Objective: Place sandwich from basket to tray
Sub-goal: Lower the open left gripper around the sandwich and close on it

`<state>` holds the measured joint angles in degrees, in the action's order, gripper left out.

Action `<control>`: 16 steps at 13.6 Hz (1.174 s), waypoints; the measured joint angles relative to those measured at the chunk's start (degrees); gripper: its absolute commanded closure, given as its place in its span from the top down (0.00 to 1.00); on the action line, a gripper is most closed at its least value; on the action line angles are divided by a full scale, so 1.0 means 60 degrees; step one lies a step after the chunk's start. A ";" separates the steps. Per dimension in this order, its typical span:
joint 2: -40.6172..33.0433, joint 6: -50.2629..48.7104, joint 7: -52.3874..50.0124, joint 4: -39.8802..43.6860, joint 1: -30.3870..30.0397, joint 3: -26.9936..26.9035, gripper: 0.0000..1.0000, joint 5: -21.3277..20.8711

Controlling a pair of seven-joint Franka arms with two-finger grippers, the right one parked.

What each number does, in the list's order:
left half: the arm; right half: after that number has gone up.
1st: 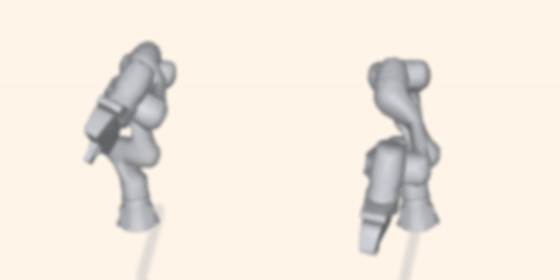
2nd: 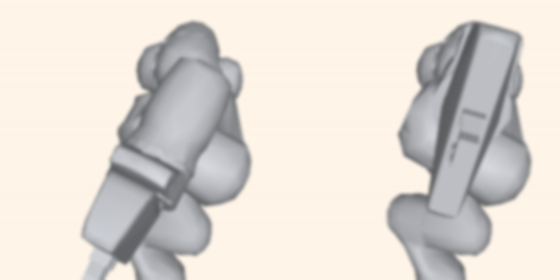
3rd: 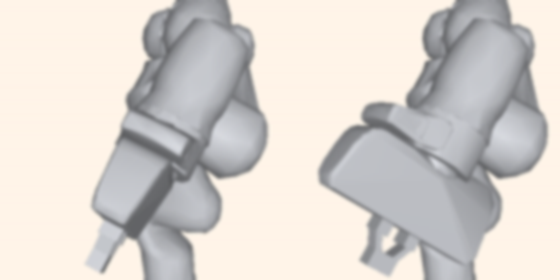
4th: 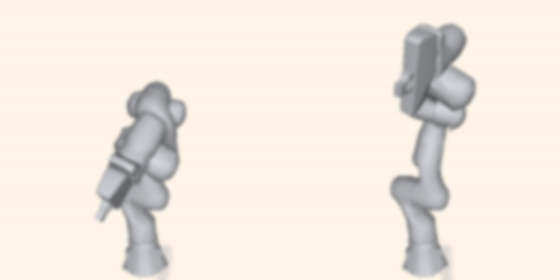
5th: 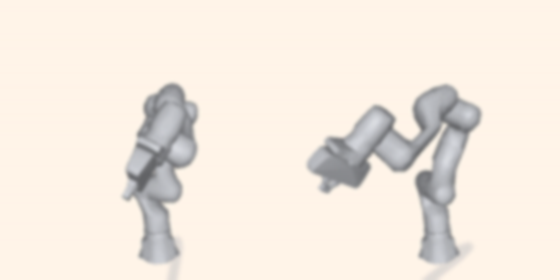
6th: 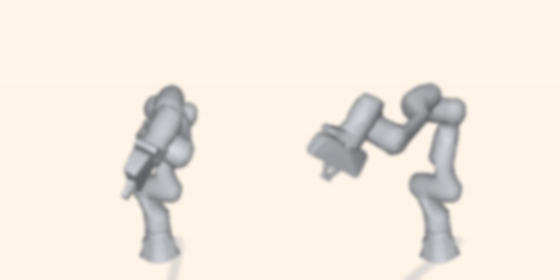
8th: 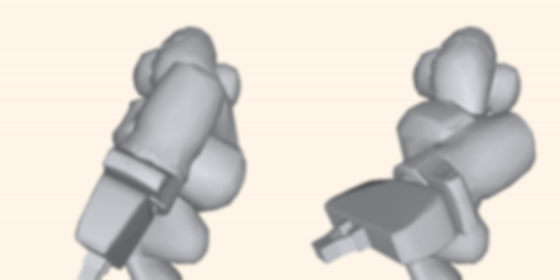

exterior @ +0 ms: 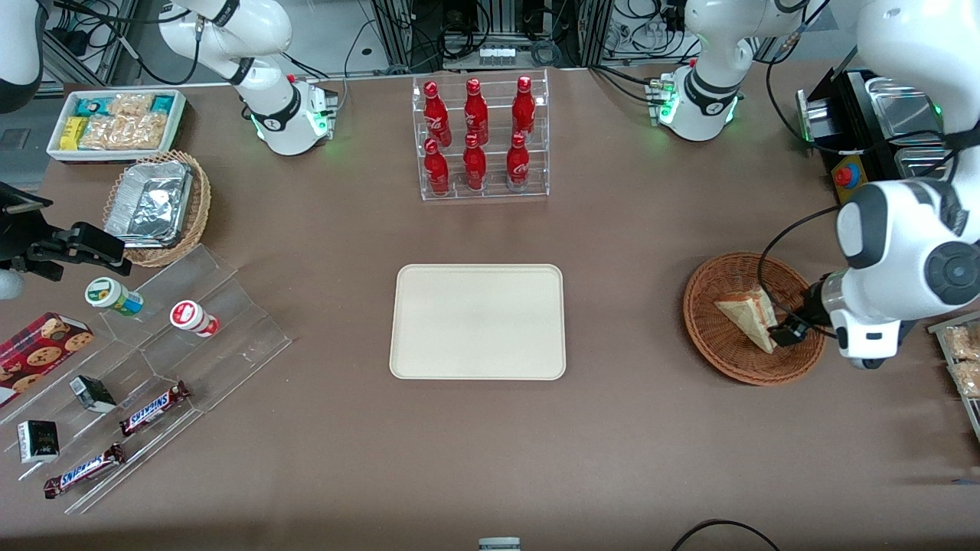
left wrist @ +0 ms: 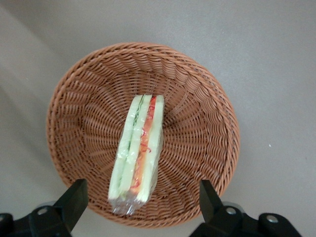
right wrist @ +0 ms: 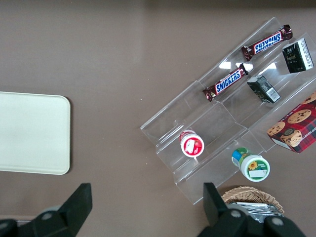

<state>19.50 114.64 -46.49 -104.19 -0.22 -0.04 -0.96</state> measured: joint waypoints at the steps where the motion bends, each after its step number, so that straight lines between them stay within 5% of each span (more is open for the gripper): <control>1: 0.0158 0.0280 -0.0316 -0.0082 0.0016 0.0008 1.00 0.0000; 7: 0.0453 0.2070 -0.0777 -0.1519 0.0043 0.0022 1.00 -0.0458; 16: 0.0290 0.2171 -0.1037 -0.2026 0.0045 0.0022 0.99 -0.0514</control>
<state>21.25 127.66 -52.71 -116.35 0.05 0.09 -4.04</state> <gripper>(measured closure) 0.000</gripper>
